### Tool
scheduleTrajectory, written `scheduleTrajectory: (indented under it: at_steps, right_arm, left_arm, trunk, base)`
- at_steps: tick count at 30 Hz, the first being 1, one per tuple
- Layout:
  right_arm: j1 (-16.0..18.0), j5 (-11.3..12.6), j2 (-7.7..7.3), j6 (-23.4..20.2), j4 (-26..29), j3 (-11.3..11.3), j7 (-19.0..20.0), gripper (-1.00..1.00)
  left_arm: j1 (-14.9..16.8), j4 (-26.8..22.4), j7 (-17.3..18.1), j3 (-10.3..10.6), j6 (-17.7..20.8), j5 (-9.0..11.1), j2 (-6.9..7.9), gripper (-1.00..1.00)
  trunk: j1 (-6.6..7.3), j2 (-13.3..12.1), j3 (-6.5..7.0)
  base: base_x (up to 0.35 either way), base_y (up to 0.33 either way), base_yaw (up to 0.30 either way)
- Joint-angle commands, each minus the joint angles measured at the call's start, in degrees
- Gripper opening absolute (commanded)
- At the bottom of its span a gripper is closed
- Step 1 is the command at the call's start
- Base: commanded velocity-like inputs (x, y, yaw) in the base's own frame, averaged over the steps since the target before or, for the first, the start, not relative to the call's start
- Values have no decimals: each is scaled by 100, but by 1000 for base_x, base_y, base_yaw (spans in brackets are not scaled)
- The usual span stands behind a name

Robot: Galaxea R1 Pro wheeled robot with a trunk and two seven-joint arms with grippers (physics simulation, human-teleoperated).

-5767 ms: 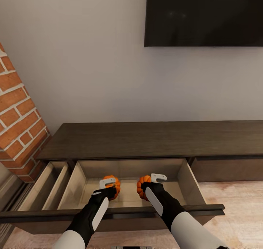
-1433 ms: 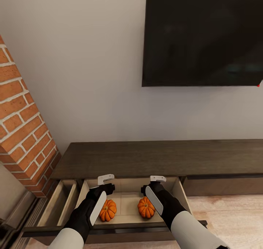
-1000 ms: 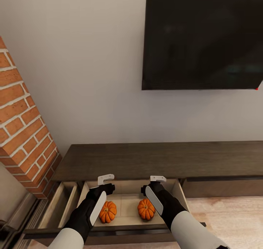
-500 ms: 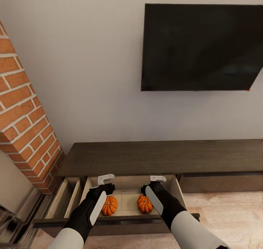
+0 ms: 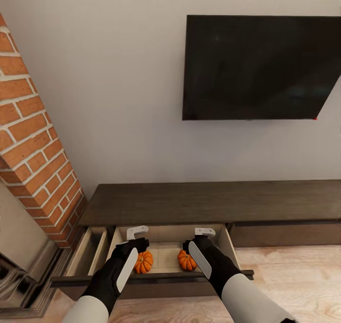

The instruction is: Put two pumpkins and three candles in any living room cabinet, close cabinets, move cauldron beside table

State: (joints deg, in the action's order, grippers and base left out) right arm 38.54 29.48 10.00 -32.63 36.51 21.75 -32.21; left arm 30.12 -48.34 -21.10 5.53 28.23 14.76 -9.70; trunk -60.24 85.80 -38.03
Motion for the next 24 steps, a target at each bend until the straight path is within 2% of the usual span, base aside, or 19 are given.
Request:
scheduleTrajectory:
  at_steps: [1,6,24]
  right_arm:
    - [4,41,0,-15,5,14,-48,100]
    - [4,45,0,-15,5,14,-48,100]
    - [4,48,0,-15,5,14,-48,100]
  left_arm:
    - [3,-8,-53,18,16,58,3,100]
    - [3,-10,-53,18,22,58,3,100]
    - [3,-173,-34,23,35,68,-4,100]
  trunk:
    - [23,-39,13]
    - [133,-239,103]
    - [133,-239,103]
  base:
    - [-8,0,0]
    - [-182,0,0]
    - [-328,0,0]
